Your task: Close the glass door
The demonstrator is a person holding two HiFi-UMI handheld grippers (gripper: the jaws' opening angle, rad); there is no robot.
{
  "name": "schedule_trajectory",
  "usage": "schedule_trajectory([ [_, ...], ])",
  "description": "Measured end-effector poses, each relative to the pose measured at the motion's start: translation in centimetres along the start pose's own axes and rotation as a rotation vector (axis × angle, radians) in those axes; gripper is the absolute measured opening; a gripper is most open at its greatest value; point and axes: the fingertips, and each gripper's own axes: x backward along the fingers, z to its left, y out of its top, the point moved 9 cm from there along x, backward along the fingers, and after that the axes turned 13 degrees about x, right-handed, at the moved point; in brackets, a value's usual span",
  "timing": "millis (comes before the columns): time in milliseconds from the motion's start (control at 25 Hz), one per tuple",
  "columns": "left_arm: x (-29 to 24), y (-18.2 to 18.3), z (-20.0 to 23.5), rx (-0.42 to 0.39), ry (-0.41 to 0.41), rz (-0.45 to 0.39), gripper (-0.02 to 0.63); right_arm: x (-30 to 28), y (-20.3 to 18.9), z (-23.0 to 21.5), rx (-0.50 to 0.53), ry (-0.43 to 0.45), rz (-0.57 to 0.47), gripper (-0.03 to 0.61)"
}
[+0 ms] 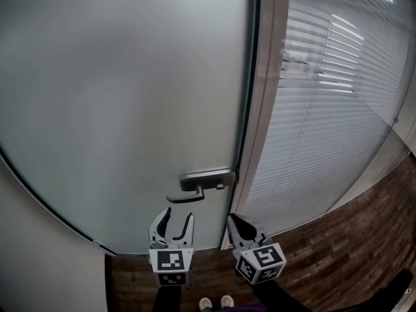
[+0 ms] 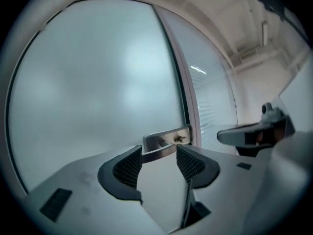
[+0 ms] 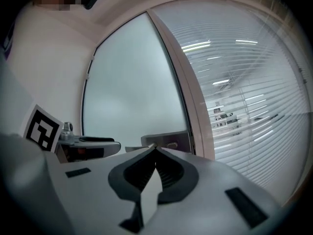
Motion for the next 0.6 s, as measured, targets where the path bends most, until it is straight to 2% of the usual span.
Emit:
schedule_trajectory([
  [40,0.3,-0.3,0.1,0.086,-0.011,-0.019,0.22,-0.1,0.0,0.2,-0.003,0.003,0.0,-0.009],
  [80,0.5,-0.6,0.2,0.146,-0.015,-0.039,0.179,-0.2,0.1,0.4,-0.002,0.007,-0.001,-0.009],
  [120,0.8,-0.8,0.2,0.181,-0.017,-0.064,0.12,-0.2,0.3,0.6,0.001,0.012,-0.004,-0.009],
  [160,1.1,-0.8,0.2,0.201,-0.018,-0.092,0.033,-0.3,0.4,0.7,0.004,0.014,-0.008,-0.009],
  [200,1.3,-0.7,0.2,0.215,-0.022,-0.118,0.0,-0.3,0.5,0.7,0.004,0.011,-0.012,-0.009],
  [360,1.5,-0.3,-0.2,0.237,-0.011,-0.168,0.0,-0.3,0.5,0.5,0.01,-0.009,-0.007,-0.009],
  [600,1.0,-0.7,-0.6,0.24,0.017,-0.154,0.0,-0.6,1.0,0.4,0.002,-0.011,-0.015,-0.009],
])
